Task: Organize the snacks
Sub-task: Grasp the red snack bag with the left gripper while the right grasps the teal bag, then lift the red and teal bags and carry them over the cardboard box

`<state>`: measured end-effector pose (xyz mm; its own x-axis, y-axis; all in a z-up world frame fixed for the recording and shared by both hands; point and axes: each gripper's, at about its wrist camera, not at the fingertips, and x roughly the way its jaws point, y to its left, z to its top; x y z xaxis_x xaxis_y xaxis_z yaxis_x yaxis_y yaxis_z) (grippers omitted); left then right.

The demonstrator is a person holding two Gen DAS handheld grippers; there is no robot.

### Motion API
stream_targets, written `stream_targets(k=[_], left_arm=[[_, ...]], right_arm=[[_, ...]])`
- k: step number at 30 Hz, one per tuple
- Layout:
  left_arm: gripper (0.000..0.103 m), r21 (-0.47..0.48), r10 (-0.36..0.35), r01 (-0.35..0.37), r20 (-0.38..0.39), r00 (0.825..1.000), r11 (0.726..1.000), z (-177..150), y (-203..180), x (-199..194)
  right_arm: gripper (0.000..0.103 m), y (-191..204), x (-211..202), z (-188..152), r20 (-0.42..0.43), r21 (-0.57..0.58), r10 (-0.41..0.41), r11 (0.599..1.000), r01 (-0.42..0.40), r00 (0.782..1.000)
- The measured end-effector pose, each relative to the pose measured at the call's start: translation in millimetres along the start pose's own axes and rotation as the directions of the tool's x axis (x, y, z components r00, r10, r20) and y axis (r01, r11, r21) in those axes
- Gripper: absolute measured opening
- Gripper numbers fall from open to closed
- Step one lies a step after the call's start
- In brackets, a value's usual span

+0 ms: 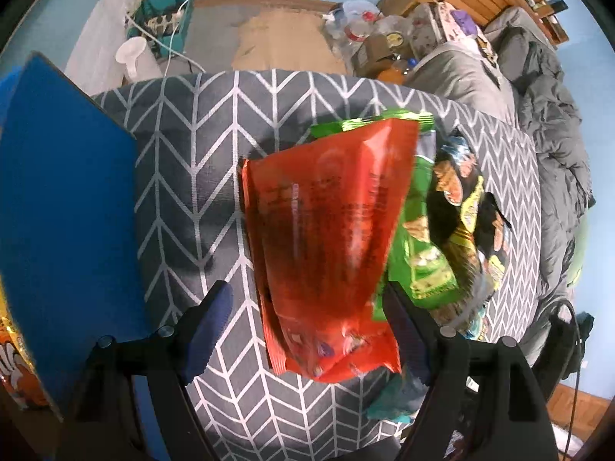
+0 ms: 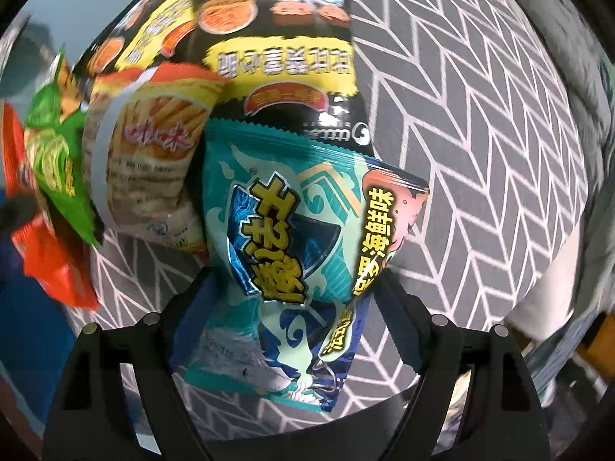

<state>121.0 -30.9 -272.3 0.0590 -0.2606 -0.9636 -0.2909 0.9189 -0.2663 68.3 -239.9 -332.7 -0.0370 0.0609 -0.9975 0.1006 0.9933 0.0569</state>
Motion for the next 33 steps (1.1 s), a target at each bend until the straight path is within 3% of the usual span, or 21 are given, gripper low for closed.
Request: stream_targets(k=[10, 15, 16, 25, 33], left_arm=[[0.081, 0.004, -0.015, 0.016, -0.015, 1.000, 1.000, 0.4, 0.6, 18.2], [0.060, 0.074, -0.008, 0.008, 0.007, 1.000, 0.997, -4.8, -3.0, 16.7], [0.048, 0.085, -0.013, 0.012, 0.013, 1.000, 0.996, -6.5, -3.2, 15.1], [0.035, 0.124, 0.009, -0.011, 0.019, 1.000, 0.992, -21.7, -3.3, 4.4], [0.035, 0.159, -0.006, -0.001, 0.045, 0.999, 0.987, -46.1, -12.8, -17.5]], right_arm=[[0.066, -6.9, 1.6, -10.7, 0.034, -0.092, 0.006, 0.996, -0.003, 0.999], [0.066, -9.3, 2.1, -15.0, 0.049, -0.130, 0.002, 0.992, 0.005, 0.999], [0.066, -11.2, 1.6, -16.3, 0.051, -0.137, 0.001, 0.991, 0.006, 0.999], [0.064, -35.7, -15.6, -7.7, 0.072, -0.179, 0.031, 0.984, -0.017, 0.997], [0.063, -38.2, -51.3, -5.2, 0.094, -0.240, 0.040, 0.971, -0.016, 0.995]])
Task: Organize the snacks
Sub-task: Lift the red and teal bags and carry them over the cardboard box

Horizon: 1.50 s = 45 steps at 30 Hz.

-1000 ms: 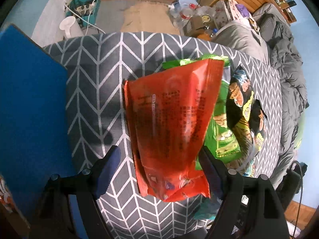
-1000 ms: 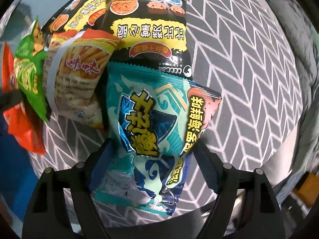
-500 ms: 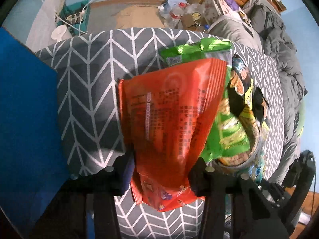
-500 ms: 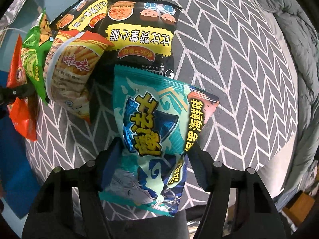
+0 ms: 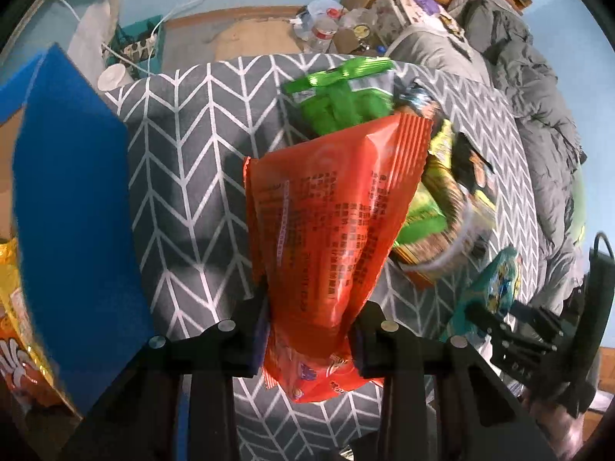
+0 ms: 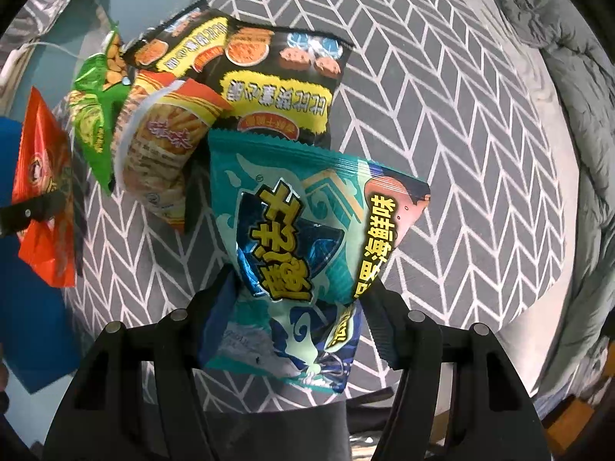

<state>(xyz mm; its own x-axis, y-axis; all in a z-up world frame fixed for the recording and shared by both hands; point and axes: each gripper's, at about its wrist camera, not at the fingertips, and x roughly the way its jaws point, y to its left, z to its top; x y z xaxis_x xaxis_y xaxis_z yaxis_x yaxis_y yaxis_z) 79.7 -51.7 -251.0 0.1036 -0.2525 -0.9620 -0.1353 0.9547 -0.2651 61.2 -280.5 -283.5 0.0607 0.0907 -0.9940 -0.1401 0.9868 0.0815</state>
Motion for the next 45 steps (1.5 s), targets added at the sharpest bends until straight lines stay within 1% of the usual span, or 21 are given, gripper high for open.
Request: stream_targets(k=[10, 14, 19, 23, 24, 28, 38, 40, 45], left_arm=[[0.035, 0.042, -0.015, 0.013, 0.060, 0.998, 0.999, -15.8, -15.7, -29.3], [0.035, 0.041, -0.020, 0.017, 0.081, 0.997, 0.999, -19.4, -17.1, -38.7], [0.035, 0.031, -0.008, 0.005, 0.099, 0.995, 1.000, -24.7, -16.2, -50.1], [0.035, 0.018, -0.008, 0.005, 0.123, 0.992, 1.000, -29.8, -14.4, -62.5], [0.035, 0.017, -0.005, 0.003, 0.129, 0.992, 1.000, -30.7, -15.0, -64.8], [0.035, 0.014, 0.004, -0.006, 0.156, 0.988, 1.000, -35.2, -15.9, -76.4], [0.035, -0.026, 0.003, 0.003, 0.217, 0.976, 1.000, -43.6, -10.7, -108.5], [0.035, -0.039, -0.005, 0.014, 0.225, 0.974, 0.999, -45.1, -7.2, -114.1], [0.035, -0.073, 0.007, 0.011, 0.252, 0.968, 0.997, -51.7, 4.6, -127.0]], right_arm=[[0.063, -1.9, -48.8, 14.0, 0.062, -0.095, 0.004, 0.995, 0.002, 0.998], [0.063, 0.2, -63.4, 20.6, 0.086, -0.136, 0.017, 0.991, -0.005, 0.996], [0.063, 14.7, -84.1, 18.0, 0.120, -0.210, 0.036, 0.978, -0.010, 0.992], [0.063, 27.8, -101.6, 16.7, 0.143, -0.268, 0.055, 0.963, -0.015, 0.988], [0.063, 37.0, -102.1, 20.5, 0.148, -0.283, 0.058, 0.959, -0.014, 0.987], [0.063, 52.1, -107.4, 26.8, 0.169, -0.335, 0.072, 0.942, -0.011, 0.983], [0.063, 81.1, -133.0, 39.3, 0.203, -0.436, 0.129, 0.899, -0.028, 0.971], [0.063, 87.2, -137.5, 40.9, 0.207, -0.457, 0.143, 0.889, -0.034, 0.968], [0.063, 101.9, -145.5, 40.6, 0.213, -0.506, 0.169, 0.862, -0.039, 0.962]])
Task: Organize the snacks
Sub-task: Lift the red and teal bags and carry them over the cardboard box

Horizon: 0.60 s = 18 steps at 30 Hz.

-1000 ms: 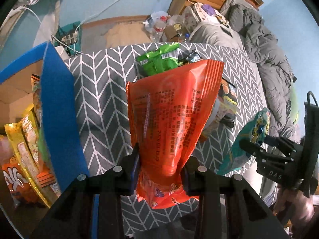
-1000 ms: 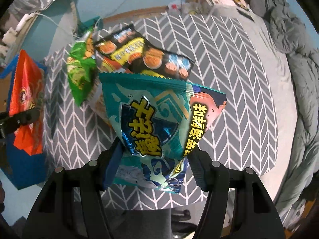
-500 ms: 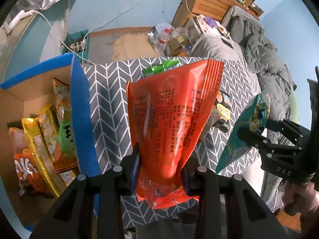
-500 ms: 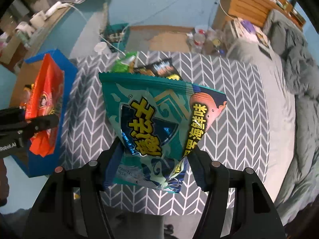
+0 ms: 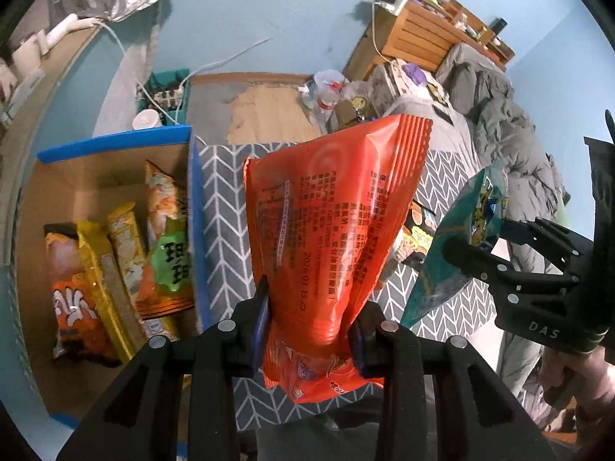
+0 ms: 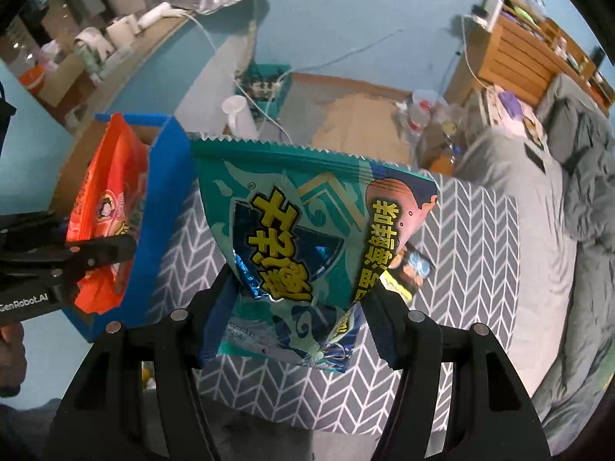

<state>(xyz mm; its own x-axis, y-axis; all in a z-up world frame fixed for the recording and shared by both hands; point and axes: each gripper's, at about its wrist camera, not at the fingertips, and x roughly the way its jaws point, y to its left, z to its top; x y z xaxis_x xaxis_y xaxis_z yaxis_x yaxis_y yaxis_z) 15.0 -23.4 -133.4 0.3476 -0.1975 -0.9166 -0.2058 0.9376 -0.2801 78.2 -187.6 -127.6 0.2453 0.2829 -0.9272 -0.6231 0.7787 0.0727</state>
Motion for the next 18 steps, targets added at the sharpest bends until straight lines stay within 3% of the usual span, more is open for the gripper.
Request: stream_targets(k=[18], left_arm=[[0.035, -0.121, 0.013, -0.005, 0.069, 0.998, 0.993, -7.4, 41.9, -49.2]], right_arm=[[0.063, 64.1, -6.4, 34.6, 0.023, -0.181, 0.113, 0.978, -0.107, 0.993]])
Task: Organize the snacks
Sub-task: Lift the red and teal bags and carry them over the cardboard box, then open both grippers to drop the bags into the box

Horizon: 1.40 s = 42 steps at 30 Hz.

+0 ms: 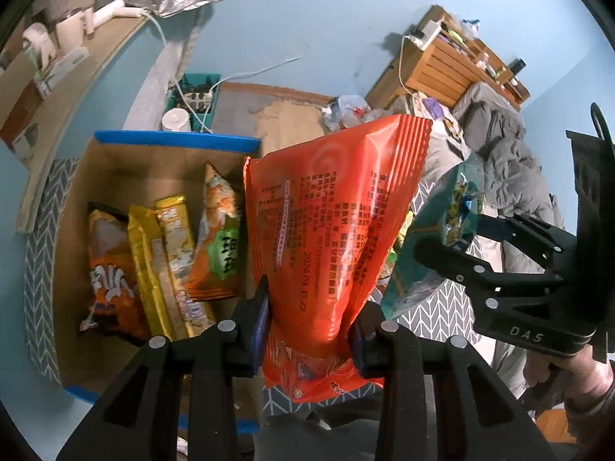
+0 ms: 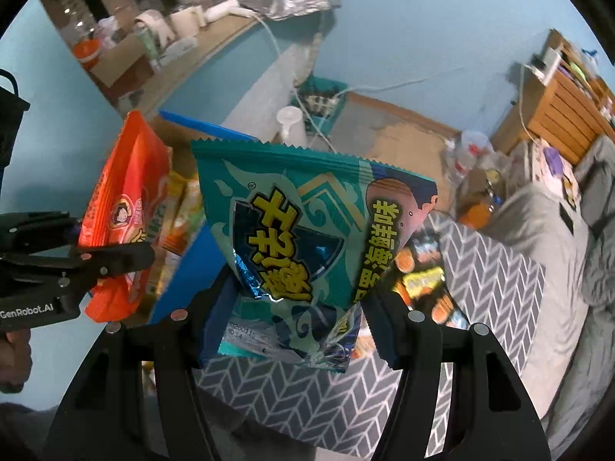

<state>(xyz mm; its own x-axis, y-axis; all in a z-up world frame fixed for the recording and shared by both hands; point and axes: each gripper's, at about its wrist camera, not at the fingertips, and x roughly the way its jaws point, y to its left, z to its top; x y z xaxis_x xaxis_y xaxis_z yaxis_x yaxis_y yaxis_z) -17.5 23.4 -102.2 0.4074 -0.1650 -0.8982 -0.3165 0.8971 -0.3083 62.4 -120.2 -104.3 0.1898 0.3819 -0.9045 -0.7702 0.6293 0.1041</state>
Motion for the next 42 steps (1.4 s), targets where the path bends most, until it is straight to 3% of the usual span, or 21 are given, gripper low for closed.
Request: stream_targets(k=[14, 23, 38, 42], left_arm=[[0.035, -0.112, 0.057, -0.052, 0.042, 0.997, 0.992, -11.6, 61.5, -26.1], [0.035, -0.173, 0.101, -0.091, 0.053, 0.993, 0.981, -15.3, 104.7, -35.8], [0.036, -0.244, 0.117, -0.116, -0.007, 0.993, 0.963, -21.5, 151.4, -19.7], [0.043, -0.259, 0.128, -0.131, -0.029, 0.991, 0.957, -22.9, 155.0, -14.7]], right_arm=[[0.063, 56.1, 19.9, 33.8, 0.002, -0.114, 0.100, 0.988, -0.099, 0.995], [0.063, 100.8, 47.1, 54.7, -0.042, -0.159, 0.151, 0.975, -0.156, 0.988], [0.065, 132.6, 92.9, 68.3, -0.177, -0.135, 0.174, 0.971, -0.199, 0.969], [0.069, 134.6, 94.4, 69.2, -0.196, -0.122, 0.167, 0.974, -0.193, 0.966]])
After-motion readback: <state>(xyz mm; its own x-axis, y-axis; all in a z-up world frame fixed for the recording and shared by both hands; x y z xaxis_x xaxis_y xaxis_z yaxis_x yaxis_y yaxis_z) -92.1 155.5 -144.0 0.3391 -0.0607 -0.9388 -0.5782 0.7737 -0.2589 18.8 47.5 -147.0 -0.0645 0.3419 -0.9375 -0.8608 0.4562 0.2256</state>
